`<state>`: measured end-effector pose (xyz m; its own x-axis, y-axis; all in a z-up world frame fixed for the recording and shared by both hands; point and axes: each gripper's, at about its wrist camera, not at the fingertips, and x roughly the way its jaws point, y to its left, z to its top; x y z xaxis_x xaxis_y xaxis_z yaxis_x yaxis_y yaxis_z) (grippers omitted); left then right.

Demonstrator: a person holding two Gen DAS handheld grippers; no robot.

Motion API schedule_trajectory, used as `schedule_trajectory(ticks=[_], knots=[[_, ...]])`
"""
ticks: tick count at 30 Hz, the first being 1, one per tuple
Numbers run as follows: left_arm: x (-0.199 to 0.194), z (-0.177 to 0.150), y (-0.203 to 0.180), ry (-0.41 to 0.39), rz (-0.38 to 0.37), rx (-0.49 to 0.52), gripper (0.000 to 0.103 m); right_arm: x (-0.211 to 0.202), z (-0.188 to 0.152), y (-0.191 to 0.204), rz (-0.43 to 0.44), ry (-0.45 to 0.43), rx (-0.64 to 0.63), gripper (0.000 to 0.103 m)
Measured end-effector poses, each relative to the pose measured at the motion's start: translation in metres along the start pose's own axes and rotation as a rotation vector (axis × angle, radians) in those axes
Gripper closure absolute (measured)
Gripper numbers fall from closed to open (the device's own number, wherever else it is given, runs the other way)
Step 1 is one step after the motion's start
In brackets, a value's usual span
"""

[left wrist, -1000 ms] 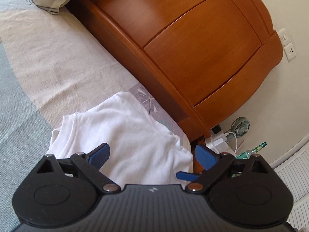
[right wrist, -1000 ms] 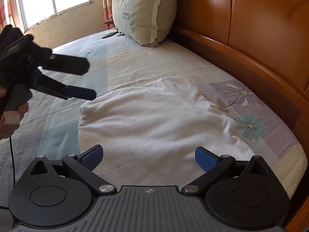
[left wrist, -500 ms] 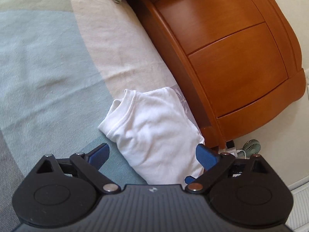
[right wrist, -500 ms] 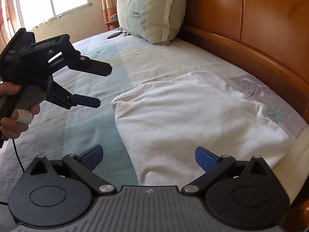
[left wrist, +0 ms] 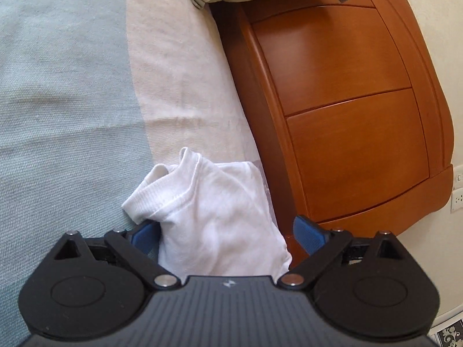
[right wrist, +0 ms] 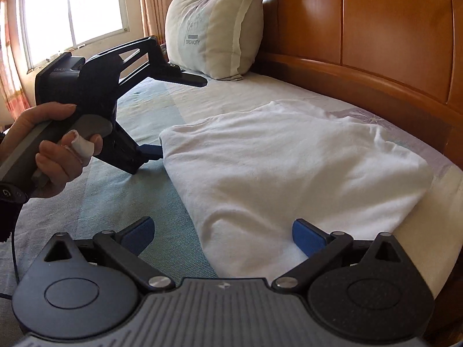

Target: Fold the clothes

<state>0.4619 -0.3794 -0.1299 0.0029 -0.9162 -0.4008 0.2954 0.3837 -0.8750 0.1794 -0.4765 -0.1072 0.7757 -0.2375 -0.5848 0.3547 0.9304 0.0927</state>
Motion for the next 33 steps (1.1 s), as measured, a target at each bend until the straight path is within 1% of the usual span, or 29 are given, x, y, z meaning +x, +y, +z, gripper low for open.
schedule_trajectory(ticks=[1,4,5,8,9,11,14,18,20,28,30,33], knots=[[0.0,0.001,-0.004,-0.014,0.004,0.01,0.007,0.0,-0.001,0.001,-0.014,-0.002,-0.016,0.0],[-0.016,0.001,-0.027,-0.076,0.059,0.115,0.007,0.004,-0.003,0.004,-0.042,0.021,-0.054,0.0],[-0.022,-0.001,-0.038,-0.116,0.097,0.178,0.007,0.004,-0.003,0.005,-0.047,0.031,-0.067,0.0],[-0.026,-0.001,-0.067,-0.161,0.189,0.318,0.007,0.003,-0.004,0.007,-0.055,0.057,-0.104,0.0],[-0.023,-0.003,-0.076,-0.152,0.177,0.366,0.006,0.002,-0.005,0.007,-0.058,0.065,-0.117,0.0],[-0.006,-0.014,-0.087,-0.065,0.153,0.416,0.006,-0.002,-0.004,0.003,-0.049,0.072,-0.102,0.0],[0.029,-0.032,-0.086,0.092,0.206,0.462,0.006,-0.008,-0.004,-0.005,-0.03,0.078,-0.066,0.0],[0.049,-0.043,-0.112,0.123,0.271,0.593,0.007,-0.012,-0.004,-0.011,-0.011,0.086,-0.059,0.0],[0.06,-0.043,-0.13,0.142,0.218,0.636,0.006,-0.014,-0.004,-0.013,-0.007,0.088,-0.059,0.0],[0.155,-0.051,-0.143,0.298,0.252,0.781,0.006,-0.012,0.002,-0.026,-0.014,0.099,-0.044,0.0],[0.158,-0.049,-0.143,0.283,0.232,0.764,0.006,-0.013,0.002,-0.028,-0.003,0.098,-0.04,0.0],[0.149,-0.05,-0.15,0.276,0.216,0.756,0.006,-0.014,0.0,-0.031,0.018,0.091,-0.058,0.0]])
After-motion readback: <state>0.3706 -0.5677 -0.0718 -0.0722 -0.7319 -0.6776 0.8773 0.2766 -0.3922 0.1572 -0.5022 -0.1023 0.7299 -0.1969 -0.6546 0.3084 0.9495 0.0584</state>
